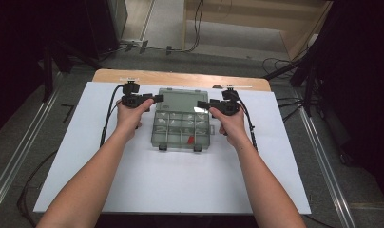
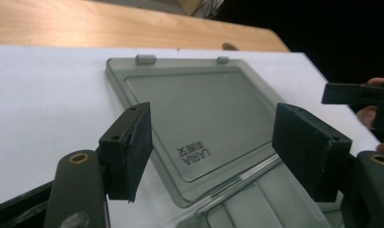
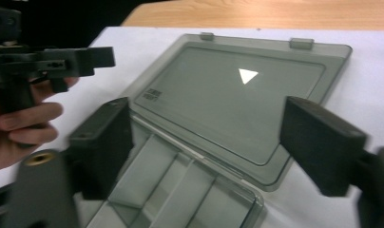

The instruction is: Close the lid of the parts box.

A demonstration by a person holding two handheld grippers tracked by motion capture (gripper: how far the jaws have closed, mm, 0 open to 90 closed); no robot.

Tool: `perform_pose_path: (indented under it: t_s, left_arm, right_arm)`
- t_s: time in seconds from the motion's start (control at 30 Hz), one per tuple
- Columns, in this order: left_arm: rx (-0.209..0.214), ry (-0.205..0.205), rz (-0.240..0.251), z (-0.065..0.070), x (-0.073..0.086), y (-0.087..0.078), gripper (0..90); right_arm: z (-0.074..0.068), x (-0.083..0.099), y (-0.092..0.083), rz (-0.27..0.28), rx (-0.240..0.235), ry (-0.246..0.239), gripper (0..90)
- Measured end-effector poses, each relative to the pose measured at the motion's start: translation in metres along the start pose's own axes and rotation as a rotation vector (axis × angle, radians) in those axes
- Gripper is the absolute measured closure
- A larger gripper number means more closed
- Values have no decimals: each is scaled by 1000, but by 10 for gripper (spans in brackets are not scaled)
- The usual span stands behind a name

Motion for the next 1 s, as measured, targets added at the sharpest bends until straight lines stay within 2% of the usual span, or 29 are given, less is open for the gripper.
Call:
perform_pose_path:
  t_s: [0.07,0.17,0.23,0.3,0.4,0.5,0.6,0.77,0.83,1.0]
  left_arm:
    - [-13,2,-8,0,1,2,331]
    - [-20,-15,-18,-3,1,6,377]
    - [-10,-27,-27,-5,2,9,406]
    - [-13,-29,-32,-6,3,10,414]
    - [-19,-17,-38,-5,4,12,415]
    - [-55,-39,-44,-6,4,14,415]
    - [-54,-60,-47,-5,4,17,415]
    - [-56,-39,-72,-3,9,23,429]
    - [-46,-39,-78,-2,11,25,429]
    - [-55,-37,-85,-1,13,27,425]
  right_arm:
    - [2,-1,2,-10,18,1,282]
    - [6,-1,5,-10,39,19,325]
    - [8,-1,6,-8,64,50,377]
    - [10,0,8,-10,74,67,390]
    - [14,1,10,-21,113,60,407]
    - [19,2,8,-12,143,50,406]
    - [25,2,9,-2,141,79,416]
    - [28,6,15,-29,133,88,446]
    - [30,8,17,-39,137,90,452]
    - [33,11,21,-50,147,100,456]
Point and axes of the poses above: each handheld gripper's, and its own axes: y roughly forward along the jaws, x roughly out of its underside, z roughly to its right, the point moved 3 cm from there along y, roughly forward along the jaws, and after that the axes turned 15 degrees about -x, right-handed, at the moved point
